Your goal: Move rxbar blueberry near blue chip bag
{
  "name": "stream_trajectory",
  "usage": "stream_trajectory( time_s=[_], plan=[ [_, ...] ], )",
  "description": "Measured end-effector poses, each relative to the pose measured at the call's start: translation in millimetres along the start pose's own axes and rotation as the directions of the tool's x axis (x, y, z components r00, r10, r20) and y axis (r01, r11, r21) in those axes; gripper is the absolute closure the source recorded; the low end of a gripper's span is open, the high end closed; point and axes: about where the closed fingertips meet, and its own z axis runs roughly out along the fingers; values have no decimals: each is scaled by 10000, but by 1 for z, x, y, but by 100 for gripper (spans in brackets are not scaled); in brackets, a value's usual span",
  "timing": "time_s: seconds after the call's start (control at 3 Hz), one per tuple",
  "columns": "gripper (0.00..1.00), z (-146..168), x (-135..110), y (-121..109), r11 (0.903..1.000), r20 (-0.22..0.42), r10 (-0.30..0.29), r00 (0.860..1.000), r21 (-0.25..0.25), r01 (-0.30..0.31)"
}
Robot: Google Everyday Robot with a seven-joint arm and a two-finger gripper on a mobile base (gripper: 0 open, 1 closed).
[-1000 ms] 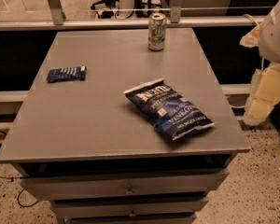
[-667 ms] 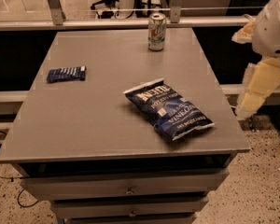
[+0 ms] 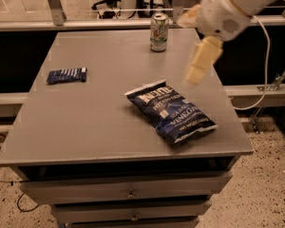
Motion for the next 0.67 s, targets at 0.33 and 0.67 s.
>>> stream_trajectory(
  time_s=[0.33,0.67],
  plan=[
    [0,32,-53,-12,9972,1086,-541,9926,-458,594],
    [0,32,-53,-12,9972,1086,-541,9926,-458,594]
  ],
)
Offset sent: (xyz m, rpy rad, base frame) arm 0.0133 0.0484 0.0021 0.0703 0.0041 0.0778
